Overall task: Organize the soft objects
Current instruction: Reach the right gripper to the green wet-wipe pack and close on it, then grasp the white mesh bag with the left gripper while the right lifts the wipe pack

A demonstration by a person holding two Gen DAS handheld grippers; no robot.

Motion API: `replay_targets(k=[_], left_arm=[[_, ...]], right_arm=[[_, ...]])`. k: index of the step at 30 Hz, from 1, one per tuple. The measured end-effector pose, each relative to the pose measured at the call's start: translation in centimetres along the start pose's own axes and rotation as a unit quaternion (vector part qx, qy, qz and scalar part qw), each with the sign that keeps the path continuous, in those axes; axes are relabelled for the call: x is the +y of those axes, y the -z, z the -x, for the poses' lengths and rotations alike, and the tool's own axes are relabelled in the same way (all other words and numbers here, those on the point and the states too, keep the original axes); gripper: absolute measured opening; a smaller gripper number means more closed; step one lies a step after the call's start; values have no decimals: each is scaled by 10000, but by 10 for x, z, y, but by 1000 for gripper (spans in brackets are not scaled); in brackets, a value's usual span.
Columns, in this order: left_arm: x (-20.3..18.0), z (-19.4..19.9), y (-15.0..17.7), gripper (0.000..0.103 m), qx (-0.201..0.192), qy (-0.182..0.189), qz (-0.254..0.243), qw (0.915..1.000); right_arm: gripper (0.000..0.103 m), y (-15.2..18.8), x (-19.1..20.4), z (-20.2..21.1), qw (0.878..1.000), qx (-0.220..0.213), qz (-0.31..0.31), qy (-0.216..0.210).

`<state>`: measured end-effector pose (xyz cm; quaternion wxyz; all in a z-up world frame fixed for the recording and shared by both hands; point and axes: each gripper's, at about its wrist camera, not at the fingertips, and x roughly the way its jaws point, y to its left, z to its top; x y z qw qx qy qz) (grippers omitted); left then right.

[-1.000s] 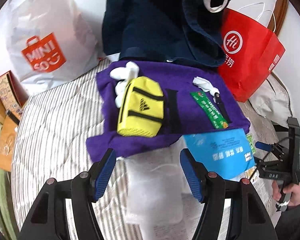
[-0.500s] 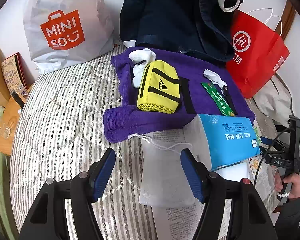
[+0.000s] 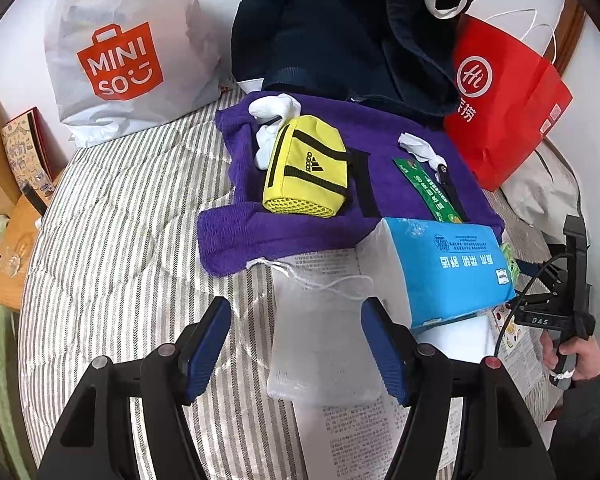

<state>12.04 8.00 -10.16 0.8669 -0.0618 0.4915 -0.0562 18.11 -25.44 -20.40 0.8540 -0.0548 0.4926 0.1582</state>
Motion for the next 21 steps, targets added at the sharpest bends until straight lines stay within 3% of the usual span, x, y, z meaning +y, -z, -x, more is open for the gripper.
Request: replay_targets(k=[4, 10, 12, 18, 21], left_arm=[[2, 1, 6, 66, -6, 2, 20, 10000], [-1, -7, 20, 66, 47, 74, -123, 9999], [-7, -13, 27, 74, 74, 88, -271, 9996], [-25, -38, 41, 77, 199, 123, -608, 9979], [-37, -50, 45, 78, 247, -69, -852, 9960]], right_arm=[[77, 3, 6, 0, 9994, -145, 285, 136], [76, 11, -6, 14, 9998, -192, 29, 59], [76, 14, -8, 23, 9996, -267, -38, 91], [76, 19, -10, 53, 9978, -519, -411, 53], [76, 18, -10, 65, 9960, -665, -589, 52]])
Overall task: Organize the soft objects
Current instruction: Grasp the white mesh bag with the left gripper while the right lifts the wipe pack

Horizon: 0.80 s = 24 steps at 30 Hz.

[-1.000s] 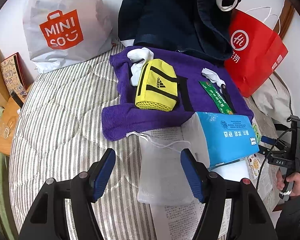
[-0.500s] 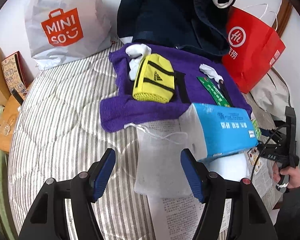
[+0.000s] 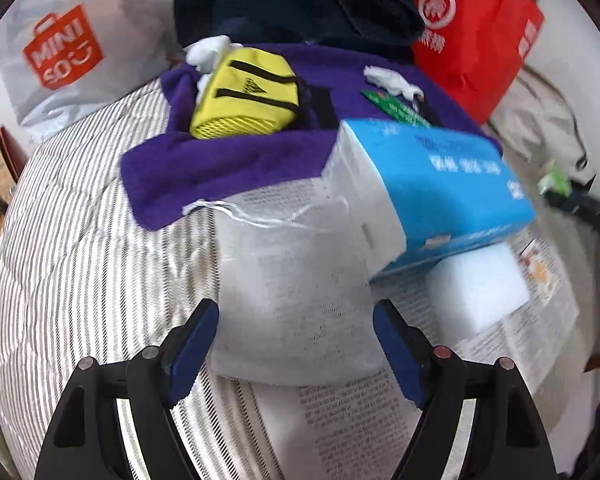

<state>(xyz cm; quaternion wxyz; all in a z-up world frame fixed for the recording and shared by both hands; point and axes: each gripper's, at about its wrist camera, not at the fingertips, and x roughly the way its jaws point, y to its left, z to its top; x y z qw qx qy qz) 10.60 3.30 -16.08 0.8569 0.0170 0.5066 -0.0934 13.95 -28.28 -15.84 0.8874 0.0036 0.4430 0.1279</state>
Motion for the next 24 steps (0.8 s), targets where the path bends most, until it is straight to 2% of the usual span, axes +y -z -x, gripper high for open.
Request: replay_targets(k=[1, 4, 9, 12, 14, 15, 17, 20, 24], left_arm=[[-4, -2, 1, 79, -4, -68, -73, 10000], [-14, -12, 3, 93, -31, -393, -312, 9987], [-9, -16, -4, 92, -129, -380, -130, 9991], [-4, -14, -4, 76, -231, -404, -66, 9989], [2, -10, -4, 49, -329, -435, 1, 9985], [7, -9, -4, 44, -354, -430, 80, 9984], [17, -7, -5, 27, -362, -393, 214, 9983], [30, -6, -6, 13, -376, -219, 422, 9982], [38, 2, -7, 9, -374, -48, 566, 9977]], right_arm=[[76, 0, 0, 2, 10000, -22, -50, 14], [76, 2, 1, 13, 9997, -102, -213, -15], [76, 12, 6, 26, 9995, -106, -282, -7], [76, 18, 7, 30, 9994, -86, -341, -10], [76, 22, 6, 33, 9991, -93, -410, -12], [76, 24, 6, 35, 9989, -97, -469, -19], [77, 28, 6, 37, 9985, -104, -535, -57], [76, 32, 7, 38, 9982, -80, -597, -80], [76, 34, 12, 39, 9982, -30, -590, -118]])
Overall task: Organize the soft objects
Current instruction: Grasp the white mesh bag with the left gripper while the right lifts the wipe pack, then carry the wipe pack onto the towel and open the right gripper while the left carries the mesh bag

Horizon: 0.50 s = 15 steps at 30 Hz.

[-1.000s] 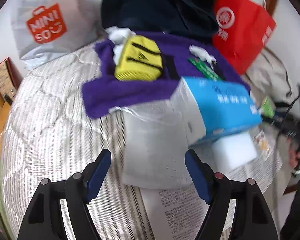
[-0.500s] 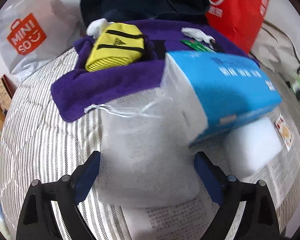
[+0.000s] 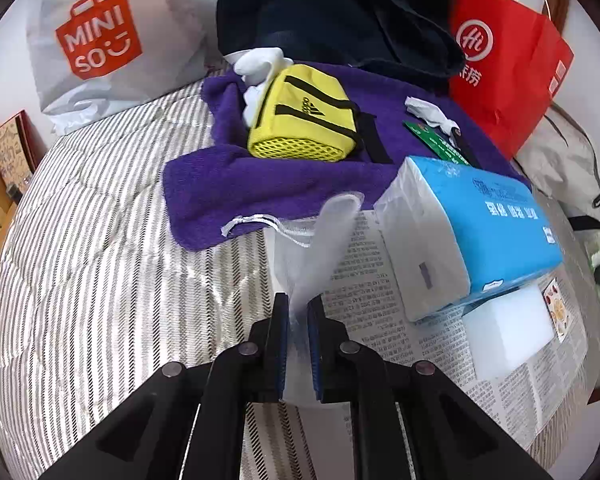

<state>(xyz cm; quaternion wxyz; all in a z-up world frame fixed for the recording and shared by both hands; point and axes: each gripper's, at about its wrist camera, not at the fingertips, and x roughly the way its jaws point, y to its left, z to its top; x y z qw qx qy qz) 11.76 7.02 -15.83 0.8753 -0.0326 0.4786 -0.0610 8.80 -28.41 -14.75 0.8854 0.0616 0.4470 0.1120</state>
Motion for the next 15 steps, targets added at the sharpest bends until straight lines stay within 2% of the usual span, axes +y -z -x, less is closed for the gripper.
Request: replay_targets(k=[15], left_arm=[[1, 26, 1, 8, -90, 232, 218, 9995]], right_arm=[[76, 6, 21, -1, 9996, 167, 137, -167]])
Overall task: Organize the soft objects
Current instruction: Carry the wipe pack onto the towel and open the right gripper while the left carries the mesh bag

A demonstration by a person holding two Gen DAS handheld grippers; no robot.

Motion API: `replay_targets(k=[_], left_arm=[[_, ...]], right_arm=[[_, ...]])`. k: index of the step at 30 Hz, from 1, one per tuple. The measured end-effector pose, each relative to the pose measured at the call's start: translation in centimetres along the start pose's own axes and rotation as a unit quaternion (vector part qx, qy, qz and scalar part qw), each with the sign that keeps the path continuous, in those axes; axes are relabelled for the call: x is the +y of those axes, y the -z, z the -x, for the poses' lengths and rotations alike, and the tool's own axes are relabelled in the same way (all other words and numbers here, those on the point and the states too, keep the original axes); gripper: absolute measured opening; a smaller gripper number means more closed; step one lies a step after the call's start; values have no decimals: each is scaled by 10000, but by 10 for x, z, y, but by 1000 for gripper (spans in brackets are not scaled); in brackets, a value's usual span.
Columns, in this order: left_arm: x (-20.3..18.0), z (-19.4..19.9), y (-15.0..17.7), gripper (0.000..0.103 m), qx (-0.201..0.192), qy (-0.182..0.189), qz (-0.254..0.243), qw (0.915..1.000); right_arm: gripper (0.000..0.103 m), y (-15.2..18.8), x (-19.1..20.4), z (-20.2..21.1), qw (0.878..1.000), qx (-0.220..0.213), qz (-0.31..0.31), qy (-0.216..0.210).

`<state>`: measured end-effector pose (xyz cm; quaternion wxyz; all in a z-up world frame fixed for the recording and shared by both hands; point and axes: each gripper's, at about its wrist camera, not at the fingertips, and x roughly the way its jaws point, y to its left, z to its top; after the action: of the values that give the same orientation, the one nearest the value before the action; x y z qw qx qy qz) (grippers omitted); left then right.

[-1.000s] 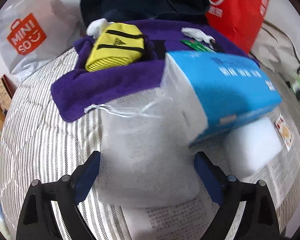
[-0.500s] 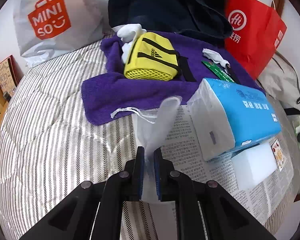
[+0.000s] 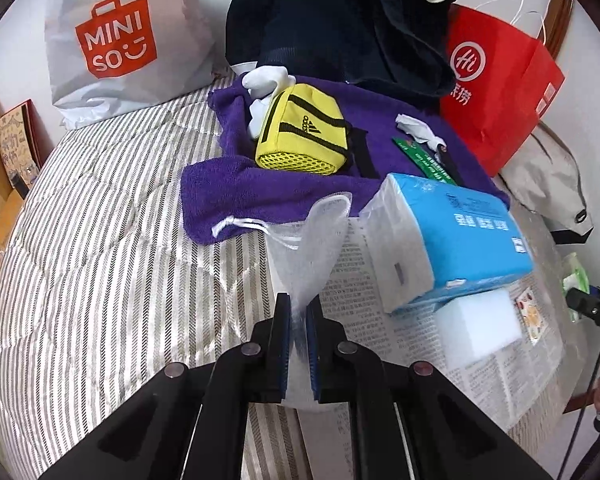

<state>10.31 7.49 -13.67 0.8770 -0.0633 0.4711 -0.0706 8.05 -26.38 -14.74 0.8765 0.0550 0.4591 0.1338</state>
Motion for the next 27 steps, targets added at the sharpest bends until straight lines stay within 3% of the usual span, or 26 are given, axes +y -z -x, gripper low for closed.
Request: replay_targets(k=[7, 27], left_arm=[[1, 18, -1, 8, -139, -108, 59, 9998], [-17, 55, -24, 8, -571, 117, -34, 9983]], right_arm=[[76, -1, 9, 5, 10000, -52, 70, 8], [76, -21, 29, 15, 9996, -249, 101, -24]])
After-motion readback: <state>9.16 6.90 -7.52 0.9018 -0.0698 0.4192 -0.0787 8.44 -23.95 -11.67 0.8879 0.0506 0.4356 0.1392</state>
